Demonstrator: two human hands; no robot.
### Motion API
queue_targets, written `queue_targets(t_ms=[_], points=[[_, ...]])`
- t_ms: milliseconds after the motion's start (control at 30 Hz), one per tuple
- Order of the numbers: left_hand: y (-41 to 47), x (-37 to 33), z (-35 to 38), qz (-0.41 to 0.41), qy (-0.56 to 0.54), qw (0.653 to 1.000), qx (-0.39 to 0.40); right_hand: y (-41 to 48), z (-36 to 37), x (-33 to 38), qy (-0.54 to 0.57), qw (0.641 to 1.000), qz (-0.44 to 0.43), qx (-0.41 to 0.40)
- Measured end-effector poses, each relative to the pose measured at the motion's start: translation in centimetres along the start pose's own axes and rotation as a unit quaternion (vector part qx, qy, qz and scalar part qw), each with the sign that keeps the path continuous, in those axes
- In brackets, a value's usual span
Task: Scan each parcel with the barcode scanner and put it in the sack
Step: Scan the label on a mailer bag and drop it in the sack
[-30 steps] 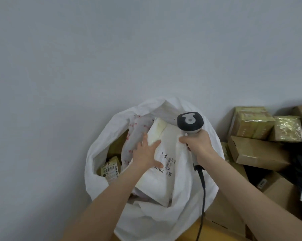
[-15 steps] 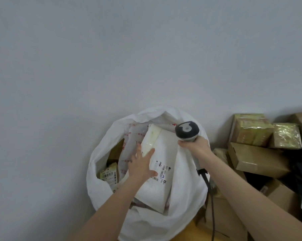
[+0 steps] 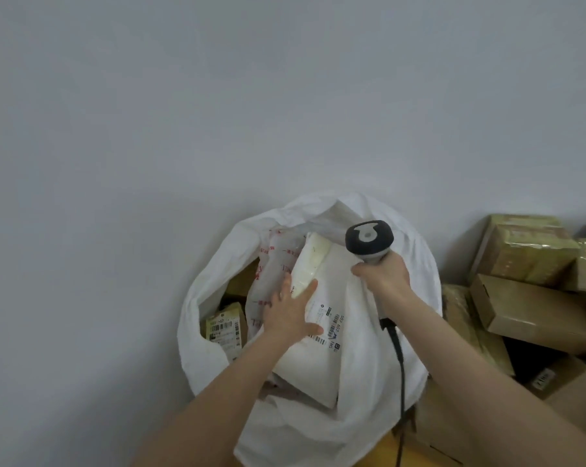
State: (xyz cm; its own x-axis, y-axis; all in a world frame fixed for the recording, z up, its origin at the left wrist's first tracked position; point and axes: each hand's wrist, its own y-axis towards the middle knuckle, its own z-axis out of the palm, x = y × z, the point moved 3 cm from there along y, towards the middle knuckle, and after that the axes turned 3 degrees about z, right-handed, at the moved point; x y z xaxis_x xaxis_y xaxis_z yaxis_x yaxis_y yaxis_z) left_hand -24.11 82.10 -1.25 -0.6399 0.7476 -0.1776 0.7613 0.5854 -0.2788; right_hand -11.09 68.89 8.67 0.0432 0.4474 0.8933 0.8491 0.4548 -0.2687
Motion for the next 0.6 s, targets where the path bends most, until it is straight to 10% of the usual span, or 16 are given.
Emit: queue_targets(t_ms=[100, 233, 433, 600], points=[[0.0, 1.1, -3.2, 0.023, 0.014, 0.999, -0.030, -0.9, -0.6, 3.0, -0.008, 0.998, -0.057, 0.033], [0.0, 2.5, -8.1, 0.029, 0.072, 0.963, -0.258, -2.0, 1.6, 6.7, 0.050, 0.987, -0.105, 0.114], [1.8, 6.1, -7.3, -0.138, -0.043, 0.984, -0.101, 0.5, 7.1, 0.9, -0.095, 0.991, -0.030, 0.089], [2.8, 7.1, -7.5, -0.095, 0.037, 0.981, -0.166, 1.2, 10.0, -2.1, -0.161, 0.984, -0.044, 0.065]])
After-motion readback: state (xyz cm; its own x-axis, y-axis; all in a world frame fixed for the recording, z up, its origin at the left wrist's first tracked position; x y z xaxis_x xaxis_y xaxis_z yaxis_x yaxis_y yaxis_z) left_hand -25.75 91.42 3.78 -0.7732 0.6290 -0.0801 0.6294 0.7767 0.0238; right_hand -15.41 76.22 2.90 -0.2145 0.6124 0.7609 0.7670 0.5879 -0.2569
